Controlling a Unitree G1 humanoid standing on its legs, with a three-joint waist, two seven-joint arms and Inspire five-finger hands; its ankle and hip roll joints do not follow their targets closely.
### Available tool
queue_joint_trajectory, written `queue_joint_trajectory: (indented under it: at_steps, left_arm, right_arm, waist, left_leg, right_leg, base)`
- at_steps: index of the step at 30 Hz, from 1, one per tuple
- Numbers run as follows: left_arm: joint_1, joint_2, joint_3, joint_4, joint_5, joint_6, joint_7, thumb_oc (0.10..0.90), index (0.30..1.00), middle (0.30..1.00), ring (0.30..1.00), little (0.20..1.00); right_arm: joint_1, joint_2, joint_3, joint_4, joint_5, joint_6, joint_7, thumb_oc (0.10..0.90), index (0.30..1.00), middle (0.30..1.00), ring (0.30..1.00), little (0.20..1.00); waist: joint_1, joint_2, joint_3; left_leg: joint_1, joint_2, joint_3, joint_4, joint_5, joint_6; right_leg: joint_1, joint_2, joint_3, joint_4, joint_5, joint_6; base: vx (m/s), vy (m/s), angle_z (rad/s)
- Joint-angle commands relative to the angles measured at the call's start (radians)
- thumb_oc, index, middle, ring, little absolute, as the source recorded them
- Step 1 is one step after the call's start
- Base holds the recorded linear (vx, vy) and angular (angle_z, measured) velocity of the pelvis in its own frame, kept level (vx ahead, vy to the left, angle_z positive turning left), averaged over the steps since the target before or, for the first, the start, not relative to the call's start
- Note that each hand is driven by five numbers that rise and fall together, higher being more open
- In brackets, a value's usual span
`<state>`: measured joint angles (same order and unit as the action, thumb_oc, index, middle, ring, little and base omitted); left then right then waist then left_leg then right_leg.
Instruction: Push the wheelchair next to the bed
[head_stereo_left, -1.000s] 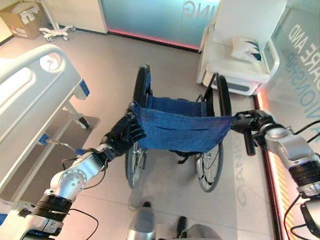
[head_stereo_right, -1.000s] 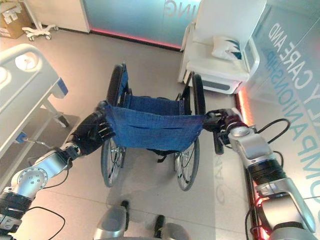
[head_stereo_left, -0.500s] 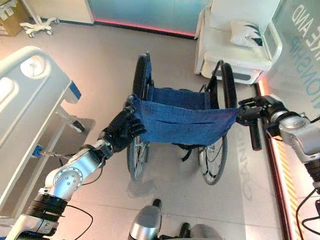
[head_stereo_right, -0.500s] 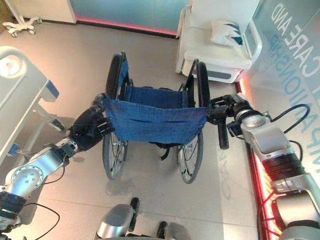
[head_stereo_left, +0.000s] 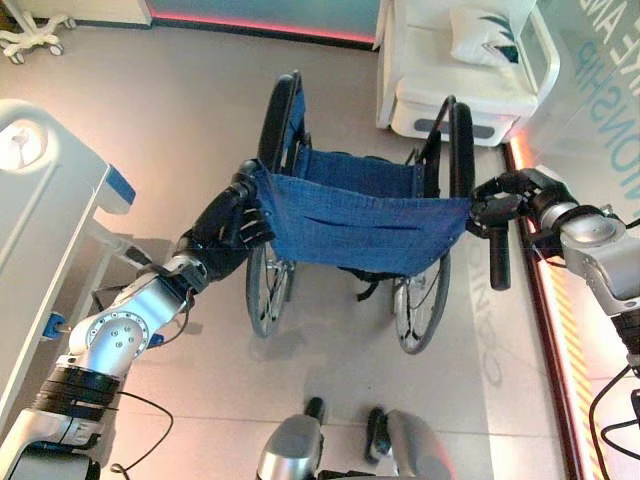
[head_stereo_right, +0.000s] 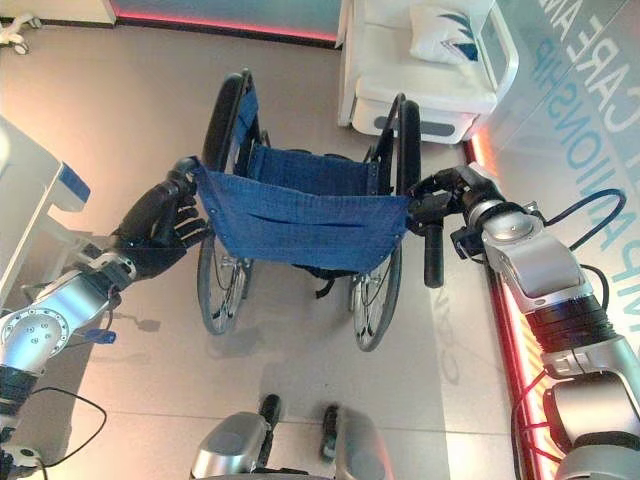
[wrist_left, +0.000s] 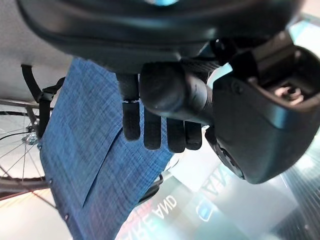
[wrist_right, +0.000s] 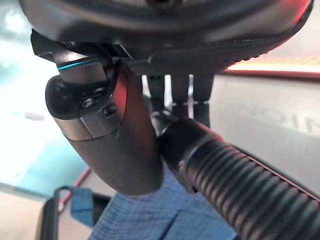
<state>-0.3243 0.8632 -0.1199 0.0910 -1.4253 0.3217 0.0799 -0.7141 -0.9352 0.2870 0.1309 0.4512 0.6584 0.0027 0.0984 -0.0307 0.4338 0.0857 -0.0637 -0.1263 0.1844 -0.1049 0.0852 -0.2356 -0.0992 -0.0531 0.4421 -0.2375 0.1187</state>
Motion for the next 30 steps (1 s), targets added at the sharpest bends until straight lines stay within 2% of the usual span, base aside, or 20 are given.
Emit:
queue_joint_trajectory:
  at_steps: [1,3,5,7,8,9,10,12,13,16,17,18,19,20,21,23,25,26,28,30]
  left_arm:
    - [-0.26,-0.048,0.125,-0.178,-0.126,-0.276,-0.094,0.4,0.3,0.3,0.3,0.3]
    - [-0.267,-0.058,0.123,-0.169,-0.117,-0.281,-0.099,0.4,0.3,0.3,0.3,0.3]
    - [-0.259,-0.059,0.132,-0.162,-0.12,-0.278,-0.118,0.4,0.3,0.3,0.3,0.3]
    - [-0.216,-0.055,0.163,-0.203,-0.128,-0.279,-0.113,0.4,0.3,0.3,0.3,0.3]
    - [-0.196,-0.05,0.174,-0.213,-0.136,-0.282,-0.112,0.4,0.3,0.3,0.3,0.3]
    - [-0.19,-0.049,0.177,-0.214,-0.138,-0.283,-0.113,0.4,0.3,0.3,0.3,0.3]
    - [-0.176,-0.05,0.185,-0.221,-0.137,-0.287,-0.115,0.4,0.3,0.3,0.3,0.3]
    - [-0.151,-0.052,0.198,-0.241,-0.141,-0.293,-0.114,0.4,0.3,0.3,0.3,0.3]
    - [-0.132,-0.058,0.212,-0.25,-0.141,-0.292,-0.121,0.4,0.3,0.3,0.3,0.3]
    - [-0.135,-0.067,0.217,-0.233,-0.13,-0.281,-0.133,0.4,0.3,0.3,0.3,0.3]
    - [-0.145,-0.066,0.217,-0.223,-0.127,-0.276,-0.132,0.4,0.3,0.3,0.3,0.3]
    - [-0.146,-0.065,0.218,-0.221,-0.128,-0.276,-0.133,0.4,0.3,0.3,0.3,0.3]
    - [-0.163,-0.064,0.212,-0.212,-0.131,-0.276,-0.125,0.4,0.3,0.3,0.3,0.3]
    - [-0.166,-0.064,0.212,-0.211,-0.132,-0.276,-0.123,0.4,0.3,0.3,0.3,0.3]
    - [-0.176,-0.063,0.21,-0.205,-0.136,-0.274,-0.121,0.4,0.3,0.3,0.3,0.3]
    - [-0.177,-0.066,0.21,-0.196,-0.131,-0.277,-0.122,0.4,0.3,0.3,0.3,0.3]
    - [-0.161,-0.063,0.221,-0.193,-0.123,-0.28,-0.133,0.4,0.3,0.3,0.3,0.3]
    - [-0.138,-0.063,0.229,-0.197,-0.121,-0.286,-0.147,0.4,0.3,0.3,0.3,0.3]
    - [-0.109,-0.061,0.238,-0.2,-0.126,-0.293,-0.167,0.4,0.3,0.3,0.3,0.3]
    - [-0.095,-0.064,0.244,-0.204,-0.125,-0.293,-0.175,0.4,0.3,0.3,0.3,0.3]
  right_arm:
    - [-0.051,-0.002,0.126,-0.052,0.09,-0.069,0.075,0.4,0.3,0.3,0.3,0.3]
    - [-0.065,-0.009,0.125,-0.066,0.082,-0.054,0.083,0.4,0.3,0.3,0.3,0.3]
    - [-0.082,-0.024,0.131,-0.068,0.083,-0.047,0.096,0.4,0.3,0.3,0.3,0.3]
    - [-0.101,-0.049,0.144,-0.077,0.078,-0.045,0.13,0.4,0.3,0.3,0.3,0.3]
    - [-0.109,-0.06,0.152,-0.081,0.08,-0.045,0.137,0.4,0.3,0.3,0.3,0.3]
    - [-0.113,-0.063,0.156,-0.083,0.079,-0.048,0.14,0.4,0.3,0.3,0.3,0.3]
    - [-0.121,-0.068,0.167,-0.084,0.075,-0.054,0.14,0.4,0.3,0.3,0.3,0.3]
    - [-0.138,-0.083,0.186,-0.087,0.076,-0.065,0.14,0.4,0.3,0.3,0.3,0.3]
    - [-0.151,-0.095,0.197,-0.094,0.072,-0.069,0.142,0.4,0.3,0.3,0.3,0.3]
    - [-0.191,-0.088,0.228,-0.074,0.064,-0.077,0.147,0.4,0.3,0.3,0.3,0.3]
    - [-0.224,-0.082,0.251,-0.074,0.07,-0.069,0.139,0.4,0.3,0.3,0.3,0.3]
    - [-0.229,-0.081,0.255,-0.072,0.071,-0.069,0.139,0.4,0.3,0.3,0.3,0.3]
    - [-0.259,-0.064,0.273,-0.067,0.073,-0.054,0.129,0.4,0.3,0.3,0.3,0.3]
    - [-0.263,-0.061,0.276,-0.065,0.072,-0.054,0.128,0.4,0.3,0.3,0.3,0.3]
    - [-0.283,-0.043,0.284,-0.048,0.068,-0.049,0.122,0.4,0.3,0.3,0.3,0.3]
    - [-0.304,-0.018,0.3,-0.026,0.062,-0.049,0.116,0.4,0.3,0.3,0.3,0.3]
    - [-0.317,0.008,0.318,-0.002,0.062,-0.061,0.108,0.4,0.3,0.3,0.3,0.3]
    - [-0.31,0.024,0.32,0.011,0.057,-0.074,0.101,0.4,0.3,0.3,0.3,0.3]
    - [-0.291,0.034,0.315,0.017,0.053,-0.09,0.092,0.4,0.3,0.3,0.3,0.3]
    - [-0.266,0.041,0.297,0.018,0.045,-0.105,0.089,0.4,0.3,0.3,0.3,0.3]
  waist:
    - [-0.04,-0.009,-0.215]
    - [-0.051,-0.009,-0.22]
    - [-0.053,-0.008,-0.242]
    - [-0.055,-0.007,-0.28]
    - [-0.055,-0.009,-0.289]
    - [-0.056,-0.009,-0.291]
    - [-0.053,-0.013,-0.293]
    - [-0.045,-0.019,-0.293]
    - [-0.031,-0.029,-0.286]
    - [-0.01,-0.032,-0.27]
    - [0.006,-0.033,-0.265]
    - [0.008,-0.034,-0.263]
    - [0.015,-0.033,-0.258]
    - [0.017,-0.034,-0.257]
    - [0.027,-0.03,-0.255]
    - [0.045,-0.032,-0.249]
    - [0.074,-0.021,-0.248]
    - [0.09,-0.008,-0.254]
    - [0.106,-0.006,-0.262]
    - [0.116,-0.015,-0.28]
  left_leg:
    - [0.005,-0.085,0.059,0.17,-0.169,-0.071]
    - [0.035,-0.064,0.033,0.196,-0.195,-0.077]
    - [0.052,-0.032,0.03,0.22,-0.179,-0.089]
    - [0.073,0.021,0.03,0.325,-0.081,-0.126]
    - [0.064,0.035,0.038,0.398,-0.028,-0.14]
    - [0.057,0.039,0.039,0.42,-0.016,-0.144]
    - [0.024,0.043,0.048,0.523,0.041,-0.157]
    - [-0.036,0.035,0.052,0.67,0.096,-0.174]
    - [-0.115,0.012,0.05,0.788,0.128,-0.18]
    - [-0.222,-0.029,0.045,0.875,0.128,-0.174]
    - [-0.254,-0.049,0.047,0.803,0.093,-0.155]
    - [-0.251,-0.05,0.049,0.795,0.089,-0.153]
    - [-0.253,-0.049,0.066,0.688,0.083,-0.15]
    - [-0.251,-0.048,0.069,0.669,0.084,-0.149]
    - [-0.265,-0.033,0.077,0.509,0.096,-0.149]
    - [-0.256,-0.034,0.094,0.364,0.116,-0.151]
    - [-0.277,-0.036,0.121,0.189,0.17,-0.158]
    - [-0.302,-0.035,0.173,0.077,0.207,-0.164]
    - [-0.308,-0.039,0.258,-0.018,0.239,-0.156]
    - [-0.306,-0.044,0.355,-0.035,0.21,-0.127]
  right_leg:
    - [0.076,-0.069,0.015,-0.318,0.362,0.063]
    - [0.054,-0.068,0.028,-0.305,0.362,0.068]
    - [0.057,-0.051,0.011,-0.275,0.335,0.059]
    - [0.065,0.005,-0.015,-0.217,0.272,0.01]
    - [0.078,0.022,-0.029,-0.21,0.252,-0.013]
    - [0.083,0.028,-0.034,-0.21,0.248,-0.019]
    - [0.106,0.043,-0.046,-0.215,0.232,-0.043]
    - [0.139,0.066,-0.061,-0.217,0.206,-0.072]
    - [0.174,0.08,-0.065,-0.219,0.185,-0.094]
    - [0.216,0.098,-0.064,-0.222,0.172,-0.105]
    - [0.243,0.114,-0.066,-0.229,0.159,-0.098]
    - [0.247,0.114,-0.065,-0.23,0.157,-0.097]
    - [0.266,0.131,-0.065,-0.233,0.149,-0.098]
    - [0.27,0.132,-0.064,-0.234,0.147,-0.098]
    - [0.294,0.153,-0.069,-0.242,0.132,-0.1]
    - [0.331,0.165,-0.067,-0.254,0.112,-0.098]
    - [0.385,0.195,-0.071,-0.269,0.08,-0.102]
    - [0.424,0.222,-0.083,-0.278,0.064,-0.106]
    - [0.473,0.238,-0.098,-0.288,0.056,-0.102]
    - [0.504,0.242,-0.139,-0.285,0.051,-0.09]
  base:
    - [0.37,-0.144,0.79]
    - [0.47,-0.203,0.64]
    - [0.46,-0.226,0.45]
    - [0.56,-0.284,0.46]
    - [0.39,-0.216,0.41]
    - [0.34,-0.217,0.56]
    - [0.27,-0.181,0.4]
    - [0.4,-0.272,-0.01]
    - [0.46,-0.311,-0.13]
    - [0.29,-0.157,0.13]
    - [0.33,-0.132,0.3]
    - [0.4,-0.123,0.32]
    - [0.25,-0.063,0.26]
    - [0.37,-0.08,0.31]
    - [0.27,-0.043,0.28]
    - [0.34,-0.041,0.19]
    - [0.42,-0.048,-0.04]
    - [0.47,-0.061,-0.1]
    - [0.43,-0.06,-0.2]
    - [0.42,-0.055,-0.3]
